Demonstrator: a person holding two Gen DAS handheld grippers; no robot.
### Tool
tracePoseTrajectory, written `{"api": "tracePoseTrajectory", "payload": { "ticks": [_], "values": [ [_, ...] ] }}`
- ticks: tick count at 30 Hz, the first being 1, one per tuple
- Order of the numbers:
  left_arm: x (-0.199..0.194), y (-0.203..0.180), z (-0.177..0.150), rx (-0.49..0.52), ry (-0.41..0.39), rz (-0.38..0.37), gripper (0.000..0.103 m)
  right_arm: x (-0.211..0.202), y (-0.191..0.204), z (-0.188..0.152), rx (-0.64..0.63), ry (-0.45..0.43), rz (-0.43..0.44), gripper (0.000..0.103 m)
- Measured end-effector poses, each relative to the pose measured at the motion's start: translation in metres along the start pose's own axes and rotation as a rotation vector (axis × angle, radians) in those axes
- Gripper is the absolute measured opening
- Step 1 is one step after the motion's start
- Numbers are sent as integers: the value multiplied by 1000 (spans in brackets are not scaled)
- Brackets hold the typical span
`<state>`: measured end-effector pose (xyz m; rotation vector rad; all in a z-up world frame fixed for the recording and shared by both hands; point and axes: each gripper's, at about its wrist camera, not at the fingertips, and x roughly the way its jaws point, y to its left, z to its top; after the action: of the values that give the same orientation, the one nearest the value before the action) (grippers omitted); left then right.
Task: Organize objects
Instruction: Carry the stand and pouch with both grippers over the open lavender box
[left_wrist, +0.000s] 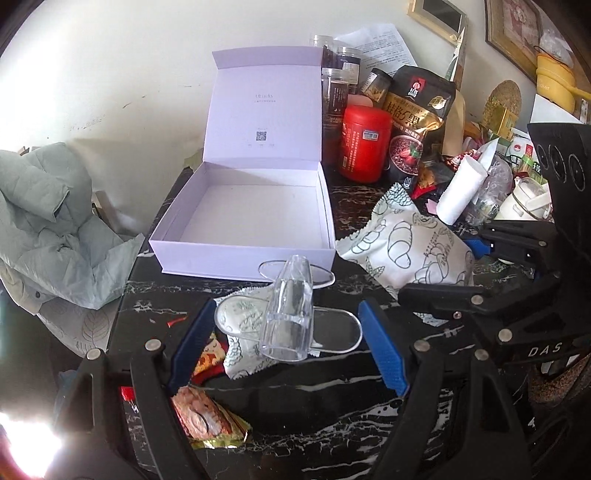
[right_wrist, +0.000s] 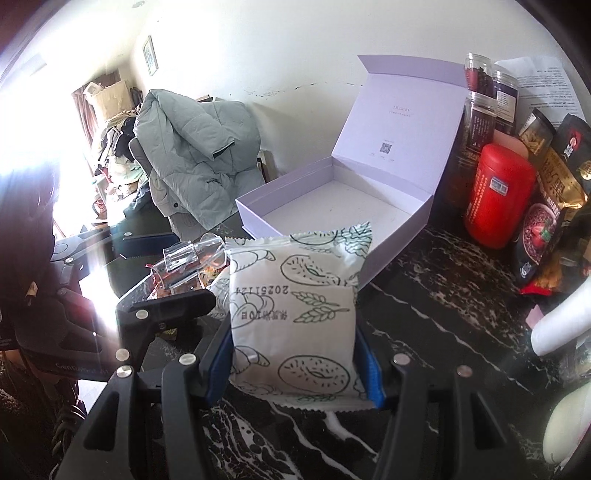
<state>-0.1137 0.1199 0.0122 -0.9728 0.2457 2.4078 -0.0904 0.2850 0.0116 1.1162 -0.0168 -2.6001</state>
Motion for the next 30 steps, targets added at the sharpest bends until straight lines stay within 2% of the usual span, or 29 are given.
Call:
{"api": "tracePoseTrajectory", "payload": {
  "ticks": [15, 24, 30],
  "values": [
    [46, 25, 49, 20, -3, 14, 78, 29, -30, 58, -11, -35, -23, 59],
    [69, 45, 82, 45, -22, 26, 79, 53, -43, 94, -25, -60, -8, 59],
    [95, 64, 101, 30, 7, 17, 79, 74, -54, 115, -3, -77, 18, 59]
  ]
}}
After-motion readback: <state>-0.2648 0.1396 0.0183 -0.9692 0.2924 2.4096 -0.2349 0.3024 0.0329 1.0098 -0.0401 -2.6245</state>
